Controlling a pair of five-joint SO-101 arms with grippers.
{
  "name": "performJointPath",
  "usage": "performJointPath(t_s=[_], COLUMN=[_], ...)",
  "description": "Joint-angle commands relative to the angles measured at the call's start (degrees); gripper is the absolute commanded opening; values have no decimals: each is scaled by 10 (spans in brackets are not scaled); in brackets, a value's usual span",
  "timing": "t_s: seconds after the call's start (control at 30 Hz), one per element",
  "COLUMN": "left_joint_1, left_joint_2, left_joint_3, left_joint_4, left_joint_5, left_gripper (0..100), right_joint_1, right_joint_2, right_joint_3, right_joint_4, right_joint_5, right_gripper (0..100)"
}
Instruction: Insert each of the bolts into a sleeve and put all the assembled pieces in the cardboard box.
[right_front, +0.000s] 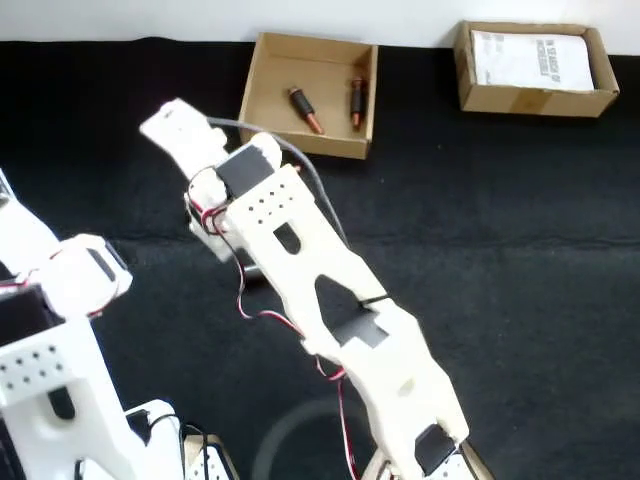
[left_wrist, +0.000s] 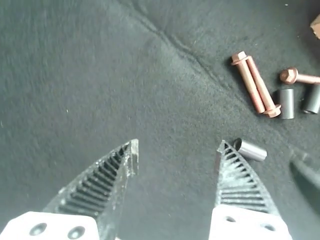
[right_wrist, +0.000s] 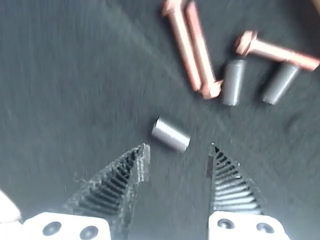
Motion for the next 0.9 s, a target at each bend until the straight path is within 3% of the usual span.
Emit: performJointPath(t_s=[0.0, 0.33, 0.43, 0.87], left_joint_1=[0, -7, -29, -124], left_joint_2=[52, 106, 106, 109], left_joint_3=[-73, -121, -125, -120], left_joint_4=[32, 53, 51, -33], left_joint_5=[33, 53, 53, 54], left_gripper=[252, 252, 252, 252], right_joint_1=[-9, 5, 13, 21], right_joint_2=[-74, -83, -83, -83], right_joint_3=[91, 220, 245, 325], right_joint_4=[6, 4, 2, -168], right_joint_5=[67, 425, 498, 564], right_gripper=[170, 170, 170, 170])
